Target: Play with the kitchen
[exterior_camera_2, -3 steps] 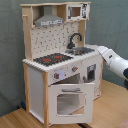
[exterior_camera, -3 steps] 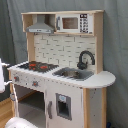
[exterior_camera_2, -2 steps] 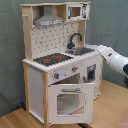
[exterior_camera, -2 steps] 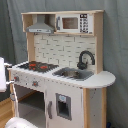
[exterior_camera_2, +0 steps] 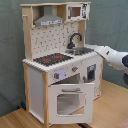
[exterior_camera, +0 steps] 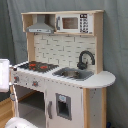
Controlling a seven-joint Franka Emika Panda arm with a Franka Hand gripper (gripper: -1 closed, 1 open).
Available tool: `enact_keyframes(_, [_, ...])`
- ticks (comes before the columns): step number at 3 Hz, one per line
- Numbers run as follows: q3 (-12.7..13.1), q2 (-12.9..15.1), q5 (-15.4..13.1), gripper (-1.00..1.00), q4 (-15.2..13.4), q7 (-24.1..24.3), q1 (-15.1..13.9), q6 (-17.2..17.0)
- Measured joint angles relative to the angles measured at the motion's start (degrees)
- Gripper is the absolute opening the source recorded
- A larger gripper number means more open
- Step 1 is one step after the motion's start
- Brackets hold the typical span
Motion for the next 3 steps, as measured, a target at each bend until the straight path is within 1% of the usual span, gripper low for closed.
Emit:
enact_keyframes(1, [-1.8, 1.7, 3.6, 1.0, -1.0, -5.0, -0.3, 0.0])
enact_keyframes(2, [-3.6, 4.3, 7.1, 1.0, -1.6, -9.9, -0.8, 0.0])
enact_keyframes(3, [-4.6, 7.5, 9.4, 1.0, -1.6, -14.0, -1.7, 0.4])
